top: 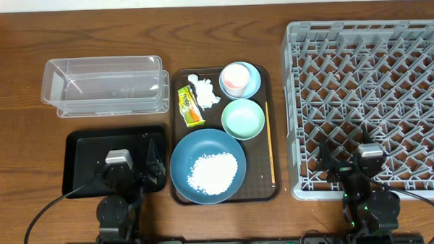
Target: Sort waste into correct bins and load items into the dishwasher rack
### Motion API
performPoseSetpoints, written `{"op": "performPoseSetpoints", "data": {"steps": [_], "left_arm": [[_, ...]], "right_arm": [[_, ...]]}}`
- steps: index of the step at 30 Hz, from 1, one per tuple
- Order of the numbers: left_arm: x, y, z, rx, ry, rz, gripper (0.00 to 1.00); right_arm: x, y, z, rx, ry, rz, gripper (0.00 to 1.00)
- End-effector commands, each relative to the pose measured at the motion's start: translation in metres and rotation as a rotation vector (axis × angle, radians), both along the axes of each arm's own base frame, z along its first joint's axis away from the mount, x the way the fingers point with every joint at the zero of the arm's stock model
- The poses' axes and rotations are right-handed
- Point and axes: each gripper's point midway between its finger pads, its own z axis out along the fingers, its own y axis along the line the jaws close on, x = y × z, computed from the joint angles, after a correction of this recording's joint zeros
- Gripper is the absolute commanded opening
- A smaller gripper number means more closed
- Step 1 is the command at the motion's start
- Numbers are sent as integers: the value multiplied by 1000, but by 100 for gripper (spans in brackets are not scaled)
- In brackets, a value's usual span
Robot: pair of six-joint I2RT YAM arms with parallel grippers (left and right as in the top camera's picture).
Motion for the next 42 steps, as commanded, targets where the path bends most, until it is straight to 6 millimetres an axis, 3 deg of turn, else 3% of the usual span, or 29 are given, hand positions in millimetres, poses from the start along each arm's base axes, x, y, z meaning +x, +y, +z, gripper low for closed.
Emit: {"op": "performPoseSetpoints", "data": {"steps": [1, 26, 29, 33, 39, 42], "left_arm": [[-1, 3, -19, 22, 59, 11, 98], [-1, 3, -16, 10, 48, 17, 98], [-3, -36, -3, -206, 18, -185, 98], [-24, -90, -1, -498, 124, -480, 98], [-29, -98, 4, -631, 159, -520, 98], [-38, -112, 32, -606, 71, -654, 98]], "right_arm": [[0, -1, -2, -9, 6, -2, 99], [0, -1, -2, -8, 6, -2, 99], [0, -1, -2, -9, 6, -2, 99], [0, -1, -2, -9, 6, -2, 99], [0, -1, -2, -9, 6, -2, 99], [0, -1, -2, -9, 6, -2, 99]]}}
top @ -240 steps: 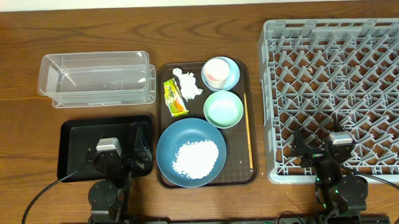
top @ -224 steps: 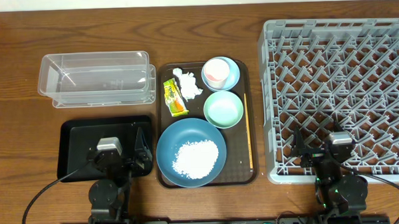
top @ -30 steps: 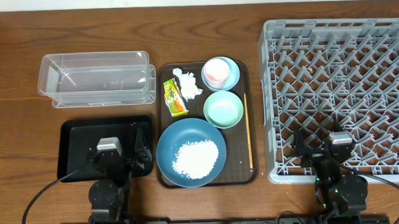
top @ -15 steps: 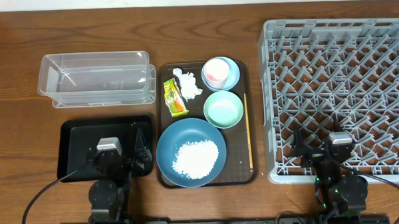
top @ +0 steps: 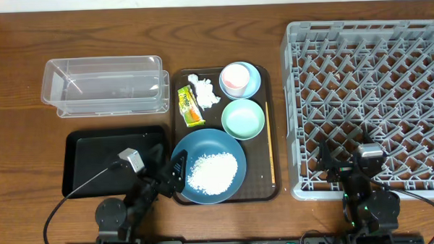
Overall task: Sort waste into correct bins and load items into the dishwasher rack
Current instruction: 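Move the left gripper over the blue plate of rice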
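Note:
On the brown tray (top: pixel 272 158) lie a blue plate (top: pixel 208 167) with white crumbs, a green bowl (top: pixel 243 119), a pink cup in a blue bowl (top: pixel 239 79), a yellow-green wrapper (top: pixel 189 106) and a crumpled white tissue (top: pixel 204 91). My left gripper (top: pixel 177 170) stands open at the plate's left rim, its fingers reaching over the tray edge. Low at the front of the grey dishwasher rack (top: pixel 368 95), my right gripper (top: pixel 329 161) looks open with nothing in it.
A clear plastic bin (top: pixel 103 85) stands at the back left, and a black bin (top: pixel 95 159) in front of it, partly under the left arm. The rack fills the right side of the wooden table.
My left arm has swung right from over the black bin, and its gripper now reaches the left rim of the blue plate. The right arm has not moved.

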### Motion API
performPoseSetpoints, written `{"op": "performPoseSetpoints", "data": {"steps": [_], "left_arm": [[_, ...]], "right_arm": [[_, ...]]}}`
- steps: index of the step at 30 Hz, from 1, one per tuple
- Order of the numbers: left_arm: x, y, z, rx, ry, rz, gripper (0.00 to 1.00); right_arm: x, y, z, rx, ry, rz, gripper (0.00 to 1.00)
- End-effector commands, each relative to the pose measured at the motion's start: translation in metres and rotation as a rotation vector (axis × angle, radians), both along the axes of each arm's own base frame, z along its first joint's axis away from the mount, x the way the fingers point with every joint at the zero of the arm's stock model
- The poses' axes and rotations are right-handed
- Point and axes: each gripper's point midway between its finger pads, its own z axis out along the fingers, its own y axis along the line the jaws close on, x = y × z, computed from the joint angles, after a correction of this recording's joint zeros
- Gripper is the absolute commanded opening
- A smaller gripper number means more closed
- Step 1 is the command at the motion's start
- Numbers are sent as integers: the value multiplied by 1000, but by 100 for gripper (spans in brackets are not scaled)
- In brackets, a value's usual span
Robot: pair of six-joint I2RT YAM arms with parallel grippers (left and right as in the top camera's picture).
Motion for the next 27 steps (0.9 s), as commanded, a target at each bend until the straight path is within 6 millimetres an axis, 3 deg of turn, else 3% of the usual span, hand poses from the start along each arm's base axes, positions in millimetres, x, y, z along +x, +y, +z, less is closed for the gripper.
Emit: {"op": "performPoseSetpoints", "data": {"steps": [1, 5, 16, 19, 22, 25, 27], "left_arm": [[-17, -22, 22, -69, -46, -161, 98], [-21, -20, 49, -68, -68, -152, 98], [-5, -18, 79, 313, 344, -237, 98], [-3, -27, 96, 269, 549, -317, 98], [-4, -39, 110, 208, 595, -410, 98], [-5, -48, 108, 227, 597, -454, 98], [-8, -45, 92, 319, 644, -413, 98]], "right_arm": [[0, -1, -2, -9, 6, -2, 99], [0, -1, -2, -9, 6, -2, 99], [0, -1, -2, -9, 6, -2, 99], [0, -1, -2, -9, 6, -2, 99], [0, -1, -2, -9, 6, -2, 99], [0, -1, -2, -9, 6, -2, 99], [0, -1, -2, -9, 6, -2, 99]]}}
